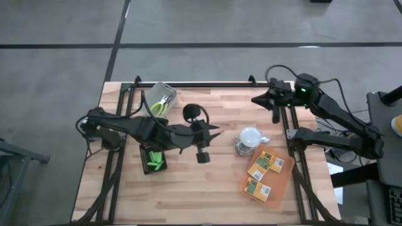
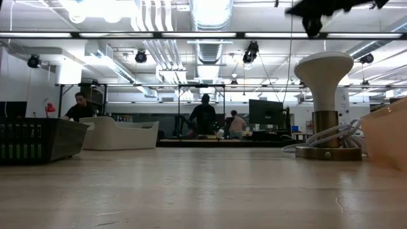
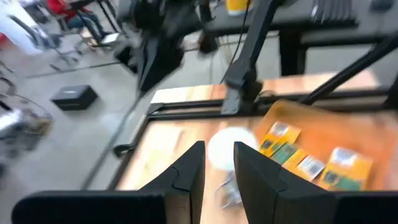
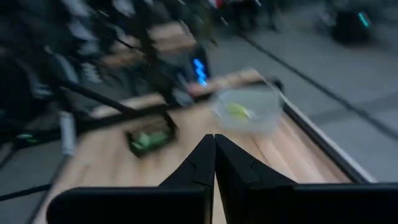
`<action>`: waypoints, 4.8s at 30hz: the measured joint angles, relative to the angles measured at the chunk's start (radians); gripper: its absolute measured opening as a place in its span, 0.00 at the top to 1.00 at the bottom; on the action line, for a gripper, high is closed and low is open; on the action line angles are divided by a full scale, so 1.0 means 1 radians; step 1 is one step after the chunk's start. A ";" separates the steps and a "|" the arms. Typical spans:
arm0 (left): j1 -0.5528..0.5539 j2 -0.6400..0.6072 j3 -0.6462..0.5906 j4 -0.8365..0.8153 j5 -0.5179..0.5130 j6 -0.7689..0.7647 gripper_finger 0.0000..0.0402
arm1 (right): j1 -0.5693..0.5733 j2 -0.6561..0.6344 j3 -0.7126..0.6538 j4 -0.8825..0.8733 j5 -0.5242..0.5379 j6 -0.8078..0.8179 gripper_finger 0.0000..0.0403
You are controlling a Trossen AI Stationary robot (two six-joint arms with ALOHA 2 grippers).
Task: Pick & Place School Supplies
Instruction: Return to Home Position
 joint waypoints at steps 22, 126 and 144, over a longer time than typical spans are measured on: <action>0.144 -0.417 -0.769 0.521 0.211 0.035 0.78 | 0.581 0.089 0.025 0.234 0.113 -0.079 0.98; 0.152 -1.399 -1.931 0.667 0.456 -0.064 0.78 | 0.607 -0.734 -0.824 0.642 0.175 0.150 0.98; 0.152 -1.399 -1.930 0.666 0.456 -0.064 0.78 | 0.607 -0.733 -0.824 0.637 0.175 0.161 0.98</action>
